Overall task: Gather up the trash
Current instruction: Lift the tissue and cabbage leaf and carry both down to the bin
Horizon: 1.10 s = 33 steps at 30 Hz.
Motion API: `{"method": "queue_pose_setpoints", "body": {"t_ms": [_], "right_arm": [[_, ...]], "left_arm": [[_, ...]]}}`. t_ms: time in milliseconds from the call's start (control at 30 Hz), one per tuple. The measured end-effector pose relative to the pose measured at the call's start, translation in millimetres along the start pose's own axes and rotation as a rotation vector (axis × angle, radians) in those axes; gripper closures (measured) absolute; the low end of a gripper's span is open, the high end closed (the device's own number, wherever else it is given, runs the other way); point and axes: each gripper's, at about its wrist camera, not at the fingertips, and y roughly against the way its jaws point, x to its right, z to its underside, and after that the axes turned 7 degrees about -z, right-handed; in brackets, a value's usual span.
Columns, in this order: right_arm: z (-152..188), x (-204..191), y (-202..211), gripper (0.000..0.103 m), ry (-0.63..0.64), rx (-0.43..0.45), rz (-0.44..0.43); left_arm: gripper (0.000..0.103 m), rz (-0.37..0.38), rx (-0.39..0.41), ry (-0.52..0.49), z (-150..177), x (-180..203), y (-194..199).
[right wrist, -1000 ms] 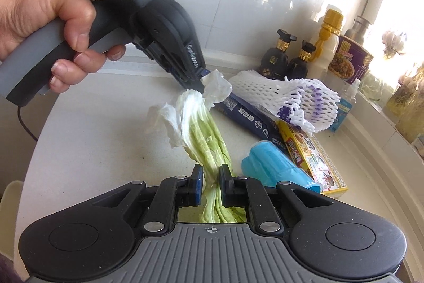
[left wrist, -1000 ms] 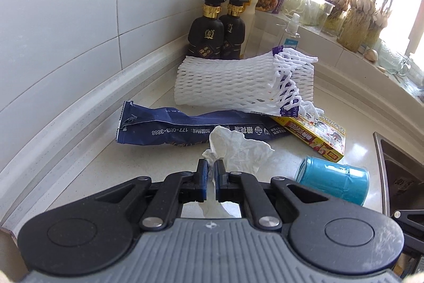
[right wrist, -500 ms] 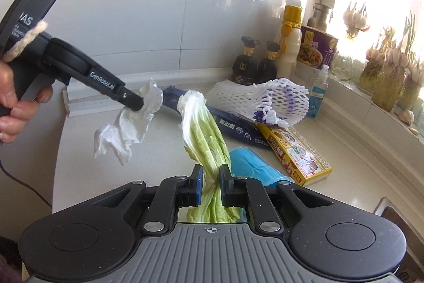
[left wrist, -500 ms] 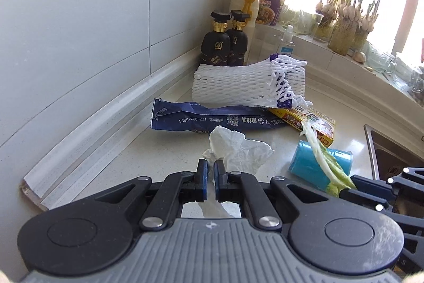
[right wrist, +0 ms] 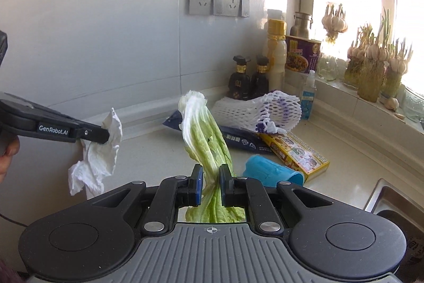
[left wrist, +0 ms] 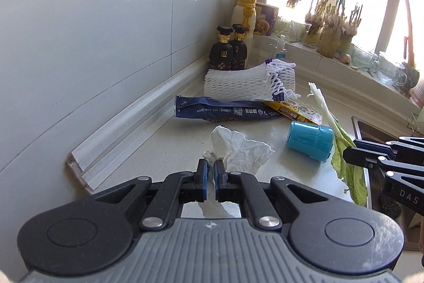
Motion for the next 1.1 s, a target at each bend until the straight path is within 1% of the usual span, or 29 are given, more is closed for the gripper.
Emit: {"method": "queue_pose_setpoints", "body": {"t_ms": [233, 500, 667, 933, 1100], "right_arm": [[-0.1, -18.0, 17.5, 0.092, -0.035, 0.02, -0.015], [2.2, -38.5, 37.2, 0.092, -0.063, 0.038, -0.033], [5.9, -53.9, 46.7, 0.092, -0.102, 0.036, -0.083], [13.1, -89.3, 52.4, 0.092, -0.109, 0.008, -0.16], [22.5, -115.5, 47.2, 0.092, -0.109, -0.037, -0.226]], "left_arm": [[0.098, -0.006, -0.004, 0.048, 18.9, -17.0, 24.3], [0.098, -0.017, -0.035, 0.134, 45.6, -40.2, 43.9], [0.098, -0.03, -0.054, 0.179, 64.7, -52.4, 52.5], [0.098, -0.06, -0.104, 0.255, 102.4, -73.6, 61.1], [0.098, -0.082, -0.147, 0.31, 130.1, -86.4, 61.6]]}}
